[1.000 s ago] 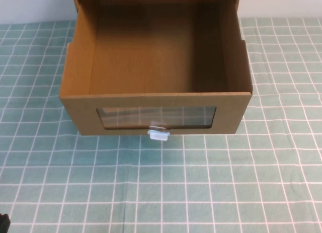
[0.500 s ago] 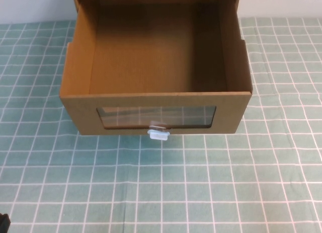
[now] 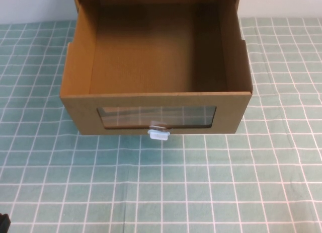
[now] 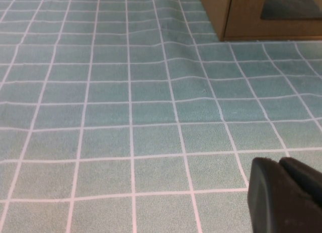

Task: Open the shoe box
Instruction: 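Pull the top drawer of the cardboard box fully open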

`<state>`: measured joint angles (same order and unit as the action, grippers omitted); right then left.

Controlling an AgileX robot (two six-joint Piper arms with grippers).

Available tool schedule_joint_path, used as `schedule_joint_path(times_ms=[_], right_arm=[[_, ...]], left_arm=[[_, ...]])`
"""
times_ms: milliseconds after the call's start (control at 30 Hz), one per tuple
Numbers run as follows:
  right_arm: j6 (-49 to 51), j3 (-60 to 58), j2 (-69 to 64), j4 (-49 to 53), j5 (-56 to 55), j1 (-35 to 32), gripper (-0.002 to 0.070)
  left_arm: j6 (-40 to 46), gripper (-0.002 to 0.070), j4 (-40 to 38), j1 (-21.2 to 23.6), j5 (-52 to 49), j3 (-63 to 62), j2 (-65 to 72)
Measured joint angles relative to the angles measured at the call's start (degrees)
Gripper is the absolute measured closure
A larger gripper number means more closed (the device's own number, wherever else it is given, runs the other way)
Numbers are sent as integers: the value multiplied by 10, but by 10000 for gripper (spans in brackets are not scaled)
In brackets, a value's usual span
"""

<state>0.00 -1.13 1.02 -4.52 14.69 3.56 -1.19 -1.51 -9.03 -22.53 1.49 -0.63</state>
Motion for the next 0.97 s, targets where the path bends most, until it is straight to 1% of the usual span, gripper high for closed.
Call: schedule_joint_path(times_ms=[133, 200, 967], right_arm=[[-18, -2, 0, -3, 63, -1, 690], [-20, -2, 0, 0, 74, -1, 690], [-24, -2, 0, 1, 80, -1, 690]], left_arm=[[0, 680, 0, 0, 0, 0, 0], [0, 680, 0, 0, 0, 0, 0], [0, 680, 0, 0, 0, 0, 0]])
